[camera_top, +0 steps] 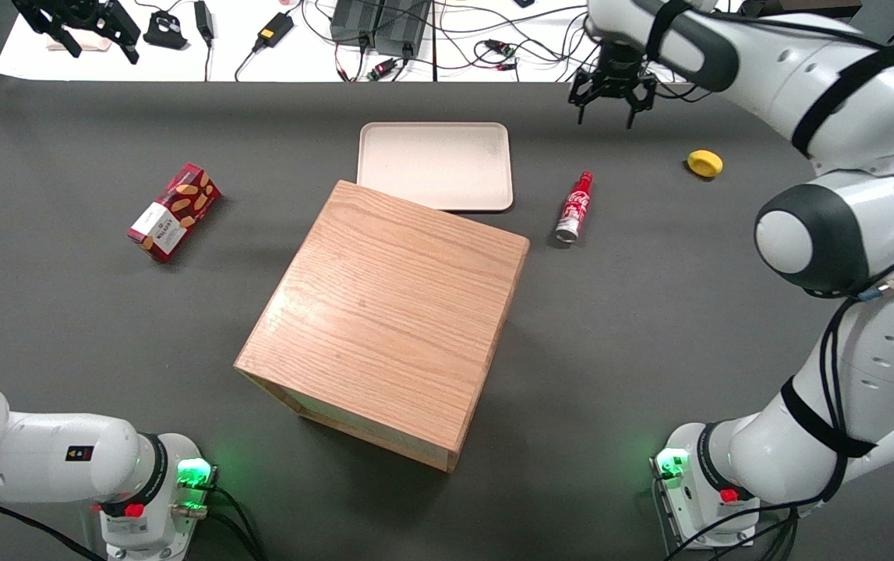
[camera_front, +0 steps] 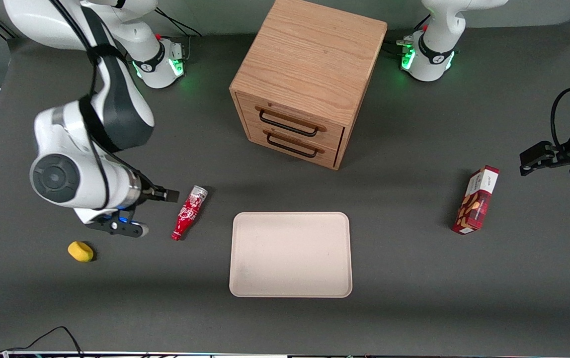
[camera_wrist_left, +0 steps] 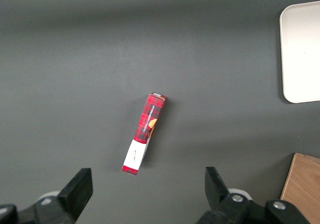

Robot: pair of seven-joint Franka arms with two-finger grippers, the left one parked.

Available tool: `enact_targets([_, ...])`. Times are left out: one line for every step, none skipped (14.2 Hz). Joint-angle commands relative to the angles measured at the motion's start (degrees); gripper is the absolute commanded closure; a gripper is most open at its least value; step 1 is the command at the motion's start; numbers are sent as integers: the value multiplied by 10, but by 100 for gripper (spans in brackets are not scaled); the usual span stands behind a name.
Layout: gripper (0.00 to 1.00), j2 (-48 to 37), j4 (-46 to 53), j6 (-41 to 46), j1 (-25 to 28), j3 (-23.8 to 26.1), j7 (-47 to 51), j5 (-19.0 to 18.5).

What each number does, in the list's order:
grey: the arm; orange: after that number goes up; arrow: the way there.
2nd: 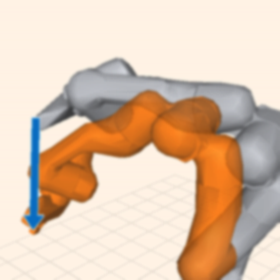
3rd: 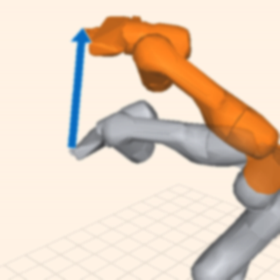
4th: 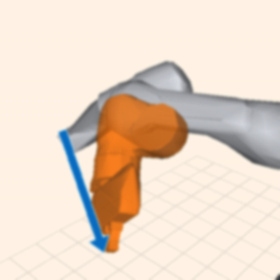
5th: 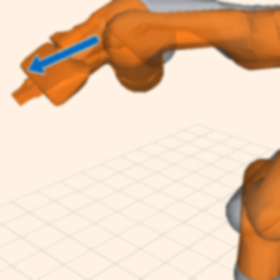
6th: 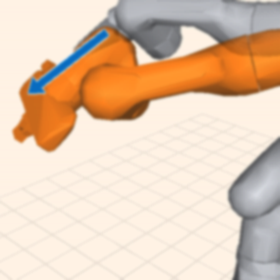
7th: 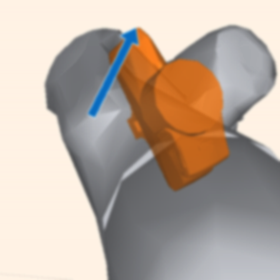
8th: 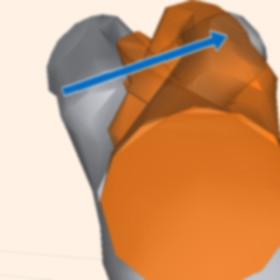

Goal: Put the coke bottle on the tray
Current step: 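Move the right gripper down over the red Coca-Cola bottle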

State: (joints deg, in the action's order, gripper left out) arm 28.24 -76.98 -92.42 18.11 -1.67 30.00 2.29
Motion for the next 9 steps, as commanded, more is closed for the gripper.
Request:
enact_targets([0, 3, -45, -66, 5, -4, 20, 9])
enact_targets([0, 2, -73, -99, 6, -4, 20, 9])
enact_targets([0, -1, -105, -140, 7, -4, 21, 9])
enact_targets([0, 0, -132, -174, 7, -4, 30, 8])
enact_targets([0, 2, -149, -198, 7, -4, 37, 8])
enact_targets([0, 2, -169, -219, 7, -3, 37, 8])
enact_targets([0, 1, -191, -243, 7, -3, 42, 9])
enact_targets([0, 2, -213, -269, 5, -3, 59, 9])
enact_targets([0, 2, -239, -305, 6, -3, 70, 9])
